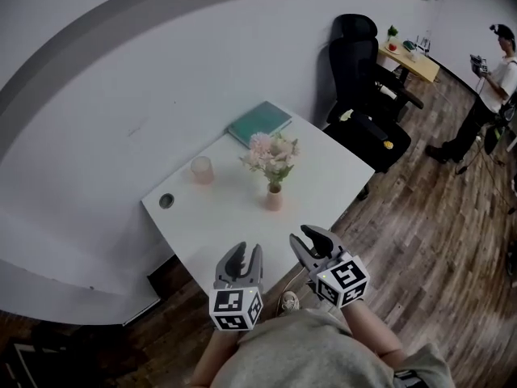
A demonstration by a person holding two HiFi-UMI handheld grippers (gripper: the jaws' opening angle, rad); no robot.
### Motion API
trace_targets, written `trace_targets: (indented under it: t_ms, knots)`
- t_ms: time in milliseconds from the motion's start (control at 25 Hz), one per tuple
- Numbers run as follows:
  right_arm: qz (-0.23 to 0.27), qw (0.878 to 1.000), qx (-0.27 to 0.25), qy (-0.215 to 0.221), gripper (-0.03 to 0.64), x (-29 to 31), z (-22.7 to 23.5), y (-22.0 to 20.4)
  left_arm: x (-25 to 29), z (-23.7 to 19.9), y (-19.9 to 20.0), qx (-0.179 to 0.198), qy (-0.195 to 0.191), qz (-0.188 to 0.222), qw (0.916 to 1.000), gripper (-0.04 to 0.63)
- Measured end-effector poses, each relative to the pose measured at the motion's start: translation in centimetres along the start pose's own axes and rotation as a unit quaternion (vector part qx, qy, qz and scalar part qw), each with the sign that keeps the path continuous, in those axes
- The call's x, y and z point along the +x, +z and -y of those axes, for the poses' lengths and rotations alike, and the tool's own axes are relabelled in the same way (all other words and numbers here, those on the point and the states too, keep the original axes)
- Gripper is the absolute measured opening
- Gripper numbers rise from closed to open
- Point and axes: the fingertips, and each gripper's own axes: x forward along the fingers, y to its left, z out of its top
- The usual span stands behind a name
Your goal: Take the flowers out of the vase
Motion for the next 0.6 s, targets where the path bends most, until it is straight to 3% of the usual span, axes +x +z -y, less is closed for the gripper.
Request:
trace_targets:
  t_ms: [600]
  knots:
    - [-0.032, 0.997, -0.019, 0.065, 0.132, 8.1, 6.1, -0.6, 6.0, -2.7, 0.7, -0.021, 0.079, 0.006, 0.9966, 0.116]
